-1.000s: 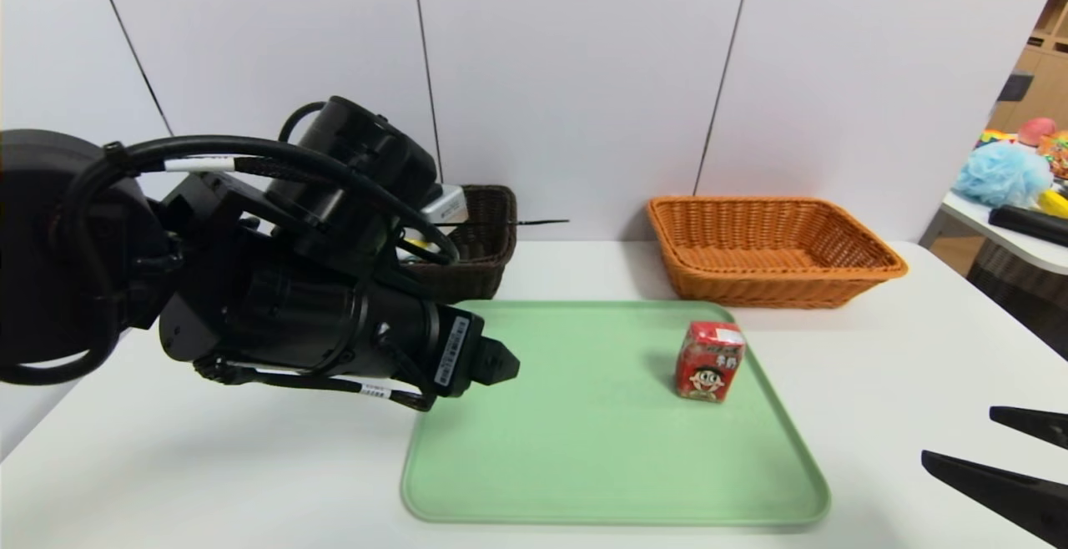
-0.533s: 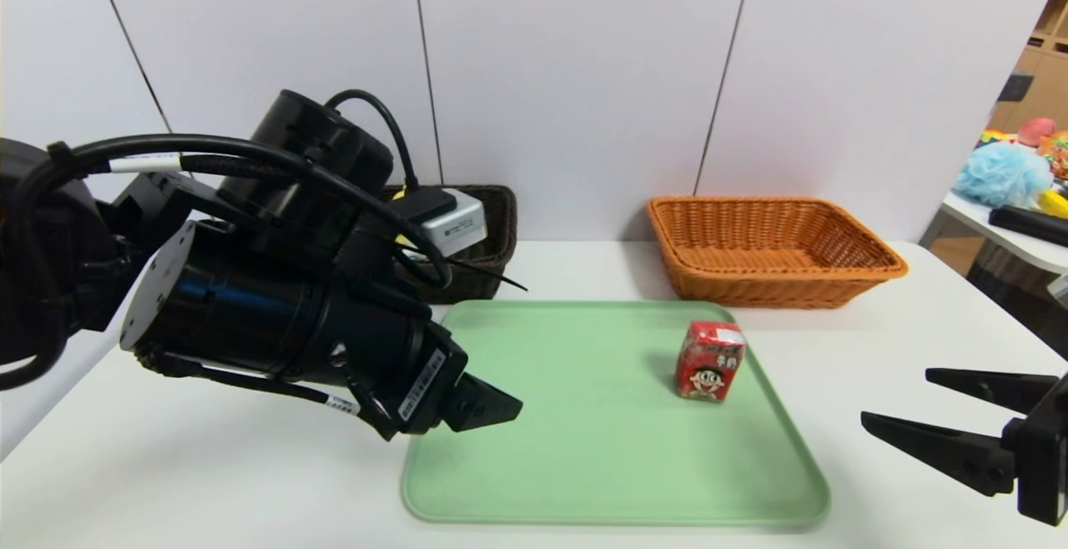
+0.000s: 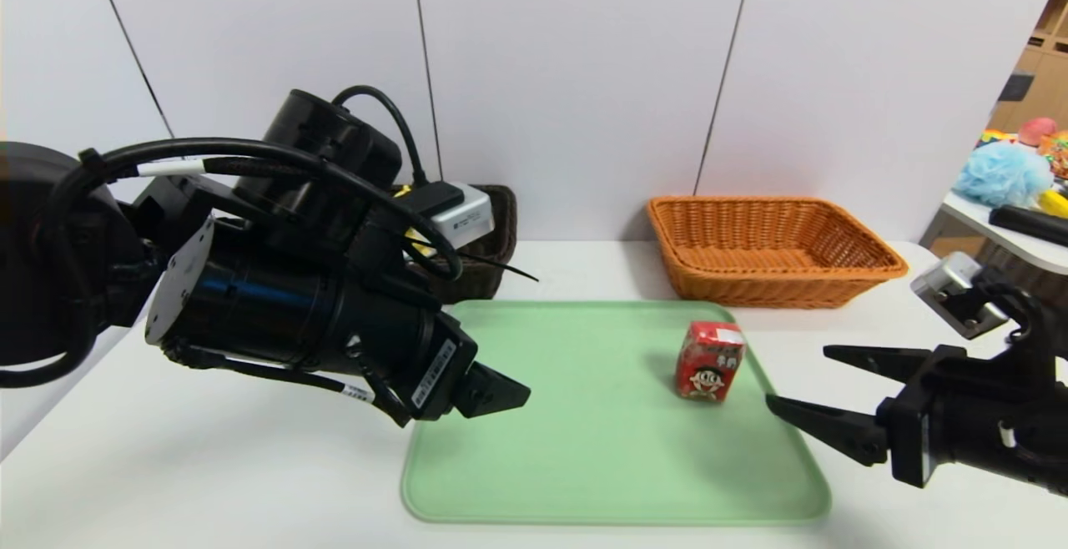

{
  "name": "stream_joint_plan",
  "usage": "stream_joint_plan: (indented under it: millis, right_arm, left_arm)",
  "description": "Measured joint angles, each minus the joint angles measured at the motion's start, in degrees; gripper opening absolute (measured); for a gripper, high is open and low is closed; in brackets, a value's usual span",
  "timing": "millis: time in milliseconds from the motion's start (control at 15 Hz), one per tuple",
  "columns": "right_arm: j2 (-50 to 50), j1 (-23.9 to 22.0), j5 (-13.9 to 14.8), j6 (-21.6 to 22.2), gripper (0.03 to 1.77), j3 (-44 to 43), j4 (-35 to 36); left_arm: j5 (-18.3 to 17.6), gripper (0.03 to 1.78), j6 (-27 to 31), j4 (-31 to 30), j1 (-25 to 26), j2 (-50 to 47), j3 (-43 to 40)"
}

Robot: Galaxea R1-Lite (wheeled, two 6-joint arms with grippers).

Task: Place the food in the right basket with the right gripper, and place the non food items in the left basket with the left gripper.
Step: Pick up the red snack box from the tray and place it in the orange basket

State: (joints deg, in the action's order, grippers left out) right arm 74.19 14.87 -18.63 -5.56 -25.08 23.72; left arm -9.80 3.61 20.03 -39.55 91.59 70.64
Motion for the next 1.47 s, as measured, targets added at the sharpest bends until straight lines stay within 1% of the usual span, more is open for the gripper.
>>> stream_joint_plan:
  millis: [67,267,533,600,733,867,1000,1200,1400,1467]
  right_arm:
    - [1.6,0.2,0.3,-0.1,1.71,1.5,4.4]
    - [4.4,0.4,2.1,-3.1,1.71,5.9,13.8]
    - [9.6,0.4,2.9,-3.1,1.71,10.3,26.2]
    - [11.4,0.4,3.7,-3.1,1.71,10.7,29.0]
    - [15.7,1.1,6.1,-3.1,1.71,10.8,34.2]
    - [20.1,2.9,8.2,-3.0,1.71,10.9,40.0]
    - [24.4,4.5,10.3,-2.9,1.71,10.6,43.8]
    - [29.3,6.8,11.5,-2.2,1.71,10.0,48.8]
    - [32.6,8.6,14.4,0.4,1.71,8.1,49.2]
    - [33.2,8.9,15.0,0.9,1.71,7.7,49.2]
  left_arm:
    - [0.1,1.69,0.0,0.0,0.0,0.1,0.0]
    - [0.2,1.69,0.0,-0.1,0.1,0.5,0.2]
    - [0.2,1.69,0.0,-2.2,0.1,1.9,0.3]
    - [0.2,1.69,0.0,-2.5,0.1,2.1,0.3]
    - [0.2,1.69,0.1,-2.6,0.1,2.5,0.3]
    - [0.2,1.69,0.0,-2.6,0.2,2.7,0.3]
    - [0.2,1.69,0.0,-3.0,0.6,3.0,0.3]
    - [0.1,1.69,-0.2,-3.6,0.9,3.6,0.1]
    - [0.1,1.69,-0.2,-3.6,1.1,4.1,0.1]
    - [0.1,1.69,-0.2,-3.7,1.3,4.3,0.1]
